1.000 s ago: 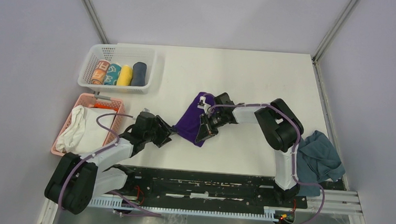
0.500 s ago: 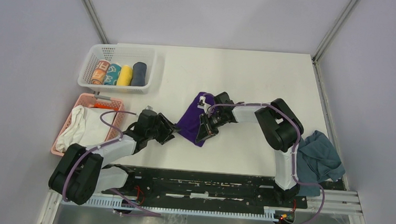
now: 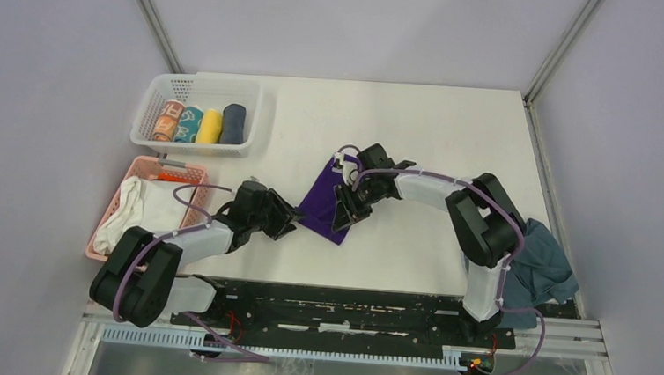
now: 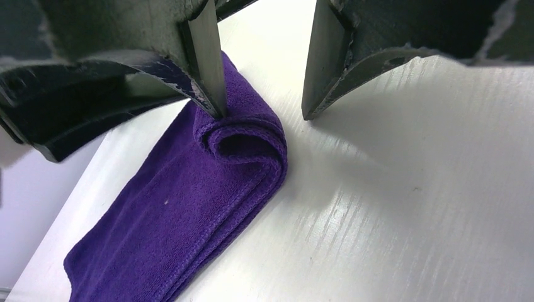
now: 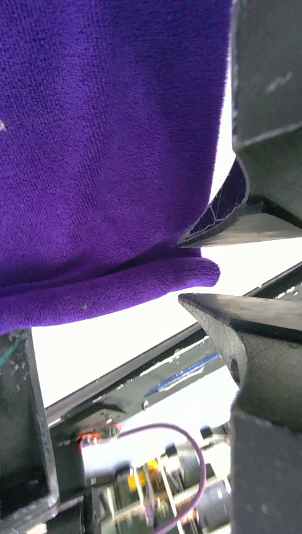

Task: Roll the towels
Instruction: Roll the towel at the center of the board.

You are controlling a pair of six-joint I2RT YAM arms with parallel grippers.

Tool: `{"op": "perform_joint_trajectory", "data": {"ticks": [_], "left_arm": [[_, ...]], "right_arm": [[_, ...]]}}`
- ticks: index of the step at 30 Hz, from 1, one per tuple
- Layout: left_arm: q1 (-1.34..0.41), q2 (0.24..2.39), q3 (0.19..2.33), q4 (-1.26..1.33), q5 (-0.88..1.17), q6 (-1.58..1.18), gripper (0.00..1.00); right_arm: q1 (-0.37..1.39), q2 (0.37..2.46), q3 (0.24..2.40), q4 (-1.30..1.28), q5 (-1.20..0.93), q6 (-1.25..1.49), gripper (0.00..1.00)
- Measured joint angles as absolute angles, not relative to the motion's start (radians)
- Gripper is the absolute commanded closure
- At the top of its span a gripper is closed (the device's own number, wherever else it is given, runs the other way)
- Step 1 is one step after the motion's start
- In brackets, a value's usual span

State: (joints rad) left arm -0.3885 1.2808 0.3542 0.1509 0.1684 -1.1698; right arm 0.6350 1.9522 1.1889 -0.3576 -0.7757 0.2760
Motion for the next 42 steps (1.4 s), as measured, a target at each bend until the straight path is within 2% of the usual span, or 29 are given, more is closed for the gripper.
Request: {"op": "perform_joint_trajectory", "data": {"ticks": [5, 9, 17, 29, 42], "left_arm": [[-0.389, 1.291, 0.363, 0.145, 0.164, -1.179, 0.47], [-0.389, 1.298, 0.371, 0.136, 0.160, -1.182, 0.48], [-0.389, 1.312, 0.381, 0.128, 0.158, -1.186, 0.50], [-0.389, 1.317, 0.384, 0.128, 0.156, -1.193, 0.50], [-0.389, 1.329, 0.394, 0.126, 0.156, -1.193, 0.48]], "right_arm": [[0.700, 1.839, 1.195, -0.432, -0.578, 0.200, 0.54], [0.817, 1.749, 1.196, -0.468, -0.387, 0.125, 0.53], [0.980, 1.737, 1.212, -0.481, -0.205, 0.041, 0.53], [1.000, 1.818, 1.248, -0.487, -0.072, -0.017, 0.52], [1.001, 1.890, 1.270, -0.498, -0.028, -0.055, 0.51]]}}
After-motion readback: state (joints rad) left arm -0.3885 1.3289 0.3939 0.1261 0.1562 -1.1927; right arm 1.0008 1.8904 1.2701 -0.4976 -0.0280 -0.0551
